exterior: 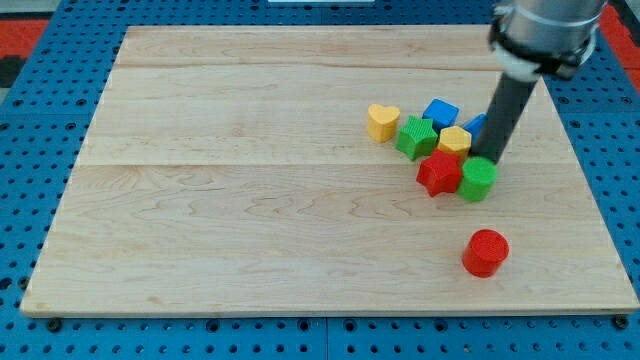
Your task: Push the green circle to the left
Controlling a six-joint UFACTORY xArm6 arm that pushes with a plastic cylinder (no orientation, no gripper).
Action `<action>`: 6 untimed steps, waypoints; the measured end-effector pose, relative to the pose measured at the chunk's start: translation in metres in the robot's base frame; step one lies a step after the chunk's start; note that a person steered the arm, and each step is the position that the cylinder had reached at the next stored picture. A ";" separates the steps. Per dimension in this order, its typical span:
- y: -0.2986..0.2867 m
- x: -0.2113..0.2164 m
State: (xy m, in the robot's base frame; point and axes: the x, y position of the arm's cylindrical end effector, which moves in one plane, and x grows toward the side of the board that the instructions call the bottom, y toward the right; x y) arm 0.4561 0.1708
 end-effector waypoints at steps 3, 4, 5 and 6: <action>0.052 0.039; 0.013 0.073; -0.076 0.033; -0.115 -0.015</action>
